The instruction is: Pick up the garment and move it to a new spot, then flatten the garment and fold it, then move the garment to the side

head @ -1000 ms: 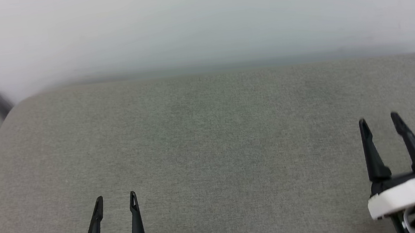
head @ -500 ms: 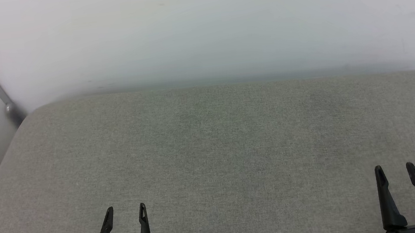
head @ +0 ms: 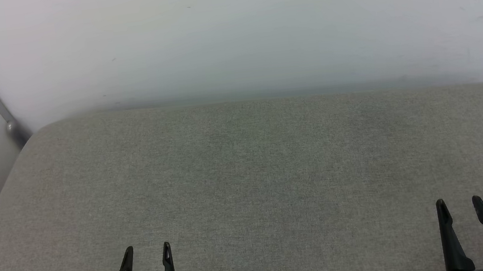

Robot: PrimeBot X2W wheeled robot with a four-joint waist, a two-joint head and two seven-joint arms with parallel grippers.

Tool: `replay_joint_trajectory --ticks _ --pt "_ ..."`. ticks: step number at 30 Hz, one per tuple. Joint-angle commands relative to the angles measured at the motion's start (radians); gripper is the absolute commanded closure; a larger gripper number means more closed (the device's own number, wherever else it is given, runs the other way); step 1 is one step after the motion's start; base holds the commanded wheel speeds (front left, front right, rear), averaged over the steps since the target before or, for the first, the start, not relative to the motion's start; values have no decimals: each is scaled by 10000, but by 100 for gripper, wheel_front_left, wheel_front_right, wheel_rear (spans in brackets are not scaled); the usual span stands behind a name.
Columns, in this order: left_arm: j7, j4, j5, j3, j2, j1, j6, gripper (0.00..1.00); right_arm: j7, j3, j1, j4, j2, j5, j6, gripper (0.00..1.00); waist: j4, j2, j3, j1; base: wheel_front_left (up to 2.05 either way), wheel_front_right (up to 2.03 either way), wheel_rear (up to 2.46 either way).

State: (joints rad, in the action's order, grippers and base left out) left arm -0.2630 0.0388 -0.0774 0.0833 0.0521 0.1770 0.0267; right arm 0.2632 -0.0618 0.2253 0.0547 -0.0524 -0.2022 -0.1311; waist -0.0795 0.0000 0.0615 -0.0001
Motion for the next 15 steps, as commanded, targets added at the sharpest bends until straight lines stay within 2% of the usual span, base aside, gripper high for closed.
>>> replay_joint_trajectory --ticks 1,2,3,7,15 --pt "-21 -1 6 -55 -18 32 20 0 15 10 69 7 45 -11 8 0 8 0 -2 1 0 0 0" --pt "-21 11 -17 -66 -19 39 20 0 15 15 75 -4 45 -10 8 0 13 0 -1 1 0 0 0" --pt "-21 14 -40 -79 -20 42 6 100 15 22 82 -22 45 12 8 100 19 0 -2 1 0 0 0" --pt "64 509 -162 29 1 107 -11 100 -60 77 9 -528 -1 -89 0 100 23 0 -6 1 0 0 0" --pt "380 638 -1940 -82 86 -208 -169 100 -389 111 -359 -776 -75 -1725 0 100 73 0 -48 1 0 0 0"
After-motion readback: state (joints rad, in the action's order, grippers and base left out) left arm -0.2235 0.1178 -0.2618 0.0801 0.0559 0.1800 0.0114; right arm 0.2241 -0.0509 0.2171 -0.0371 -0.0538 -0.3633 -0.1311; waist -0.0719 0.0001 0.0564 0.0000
